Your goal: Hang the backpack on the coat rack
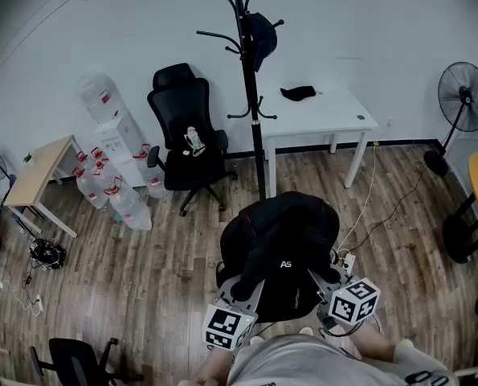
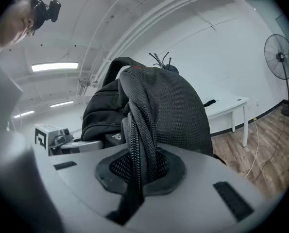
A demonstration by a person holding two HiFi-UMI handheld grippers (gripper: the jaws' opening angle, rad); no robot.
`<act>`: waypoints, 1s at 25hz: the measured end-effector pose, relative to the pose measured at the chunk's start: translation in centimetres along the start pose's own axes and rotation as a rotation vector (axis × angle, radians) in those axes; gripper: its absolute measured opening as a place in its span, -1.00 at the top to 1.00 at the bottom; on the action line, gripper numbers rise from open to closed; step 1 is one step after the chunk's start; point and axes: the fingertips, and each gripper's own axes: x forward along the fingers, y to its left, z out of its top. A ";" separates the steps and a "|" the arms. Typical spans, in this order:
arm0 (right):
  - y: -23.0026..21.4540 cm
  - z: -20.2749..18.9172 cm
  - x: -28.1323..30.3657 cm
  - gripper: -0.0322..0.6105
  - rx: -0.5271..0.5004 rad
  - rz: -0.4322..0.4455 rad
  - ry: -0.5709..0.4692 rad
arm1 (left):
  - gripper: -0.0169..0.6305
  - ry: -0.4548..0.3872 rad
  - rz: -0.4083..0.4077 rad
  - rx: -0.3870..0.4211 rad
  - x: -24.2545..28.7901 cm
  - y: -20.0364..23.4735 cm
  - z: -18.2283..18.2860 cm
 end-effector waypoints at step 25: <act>2.0 -0.5 4.3 0.79 0.057 -0.048 -0.020 | 0.86 -0.003 -0.056 0.036 -1.0 5.0 -0.1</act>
